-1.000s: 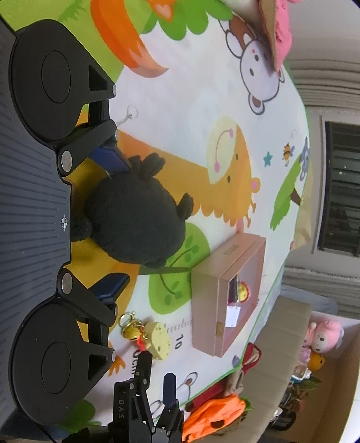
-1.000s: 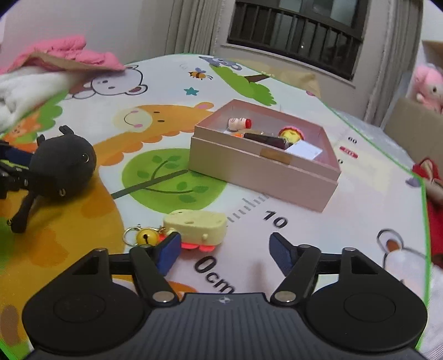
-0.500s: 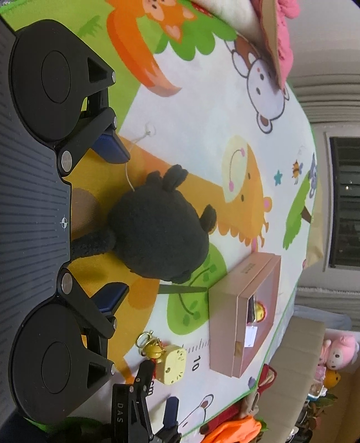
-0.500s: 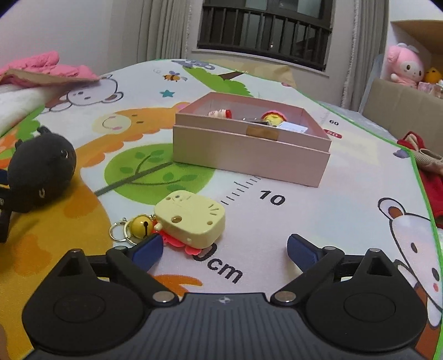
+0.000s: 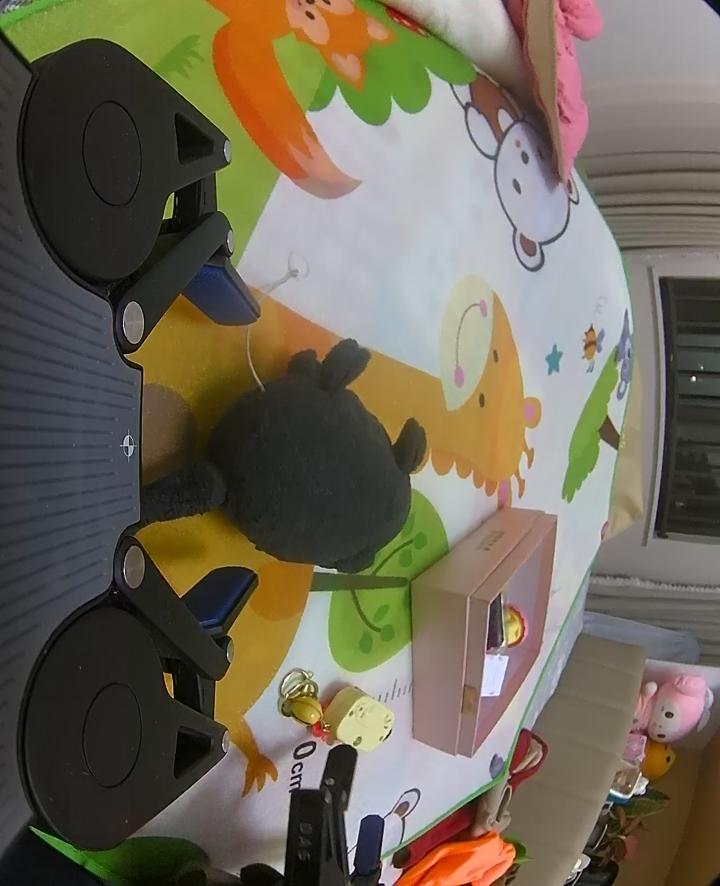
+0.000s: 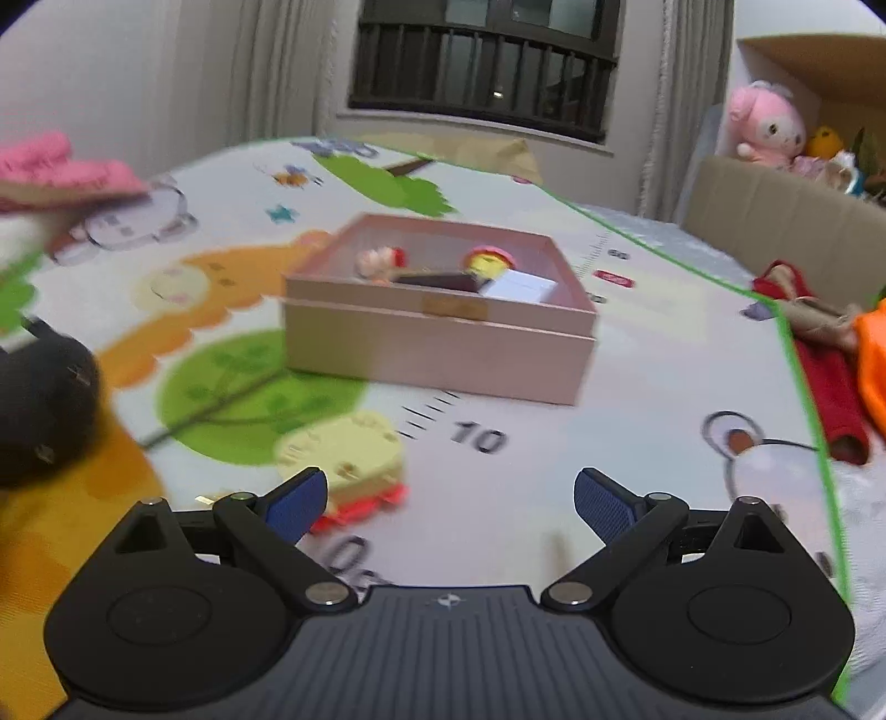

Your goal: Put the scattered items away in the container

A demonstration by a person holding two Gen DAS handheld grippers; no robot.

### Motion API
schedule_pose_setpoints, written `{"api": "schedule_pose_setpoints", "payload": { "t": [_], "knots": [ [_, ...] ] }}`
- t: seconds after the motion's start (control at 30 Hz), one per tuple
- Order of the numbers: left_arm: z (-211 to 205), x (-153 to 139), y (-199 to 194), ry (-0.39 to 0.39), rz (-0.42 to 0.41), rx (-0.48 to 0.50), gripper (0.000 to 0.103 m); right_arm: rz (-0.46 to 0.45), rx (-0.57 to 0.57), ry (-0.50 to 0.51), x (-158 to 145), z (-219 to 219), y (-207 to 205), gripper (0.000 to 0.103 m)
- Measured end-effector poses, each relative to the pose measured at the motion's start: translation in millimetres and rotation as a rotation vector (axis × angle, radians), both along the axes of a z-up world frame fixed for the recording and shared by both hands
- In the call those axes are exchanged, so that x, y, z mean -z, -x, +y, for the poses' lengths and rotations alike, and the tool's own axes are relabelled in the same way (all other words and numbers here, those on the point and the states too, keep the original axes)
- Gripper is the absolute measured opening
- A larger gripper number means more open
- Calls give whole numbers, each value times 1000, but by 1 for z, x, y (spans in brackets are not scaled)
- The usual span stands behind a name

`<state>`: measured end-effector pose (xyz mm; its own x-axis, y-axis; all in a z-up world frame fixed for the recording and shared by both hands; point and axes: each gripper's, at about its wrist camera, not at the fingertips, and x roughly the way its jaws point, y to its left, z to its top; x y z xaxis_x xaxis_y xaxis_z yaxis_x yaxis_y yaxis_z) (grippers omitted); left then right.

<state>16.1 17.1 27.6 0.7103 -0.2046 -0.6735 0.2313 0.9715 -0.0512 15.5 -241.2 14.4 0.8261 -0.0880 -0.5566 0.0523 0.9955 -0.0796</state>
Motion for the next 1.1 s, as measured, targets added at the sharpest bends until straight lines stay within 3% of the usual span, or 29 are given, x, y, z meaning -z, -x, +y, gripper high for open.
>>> {"api": "schedule_pose_setpoints", "payload": {
  "t": [0.1,0.27,0.53,0.57,0.67,1.1],
  "knots": [
    [1,2,-1,2,9,0,98,-5,-79,-22,-2,9,0,97],
    [3,6,-2,4,25,-5,98,4,-176,41,3,31,-8,97],
    [3,7,0,1,35,-5,98,33,-171,4,12,25,-33,88],
    [3,7,0,1,35,-5,98,41,-168,-7,14,23,-34,84],
    [3,7,0,0,34,-4,98,68,-162,-35,19,19,-36,58],
    [-14,0,-2,-19,21,17,99,41,-173,-37,23,23,-20,58]
  ]
}}
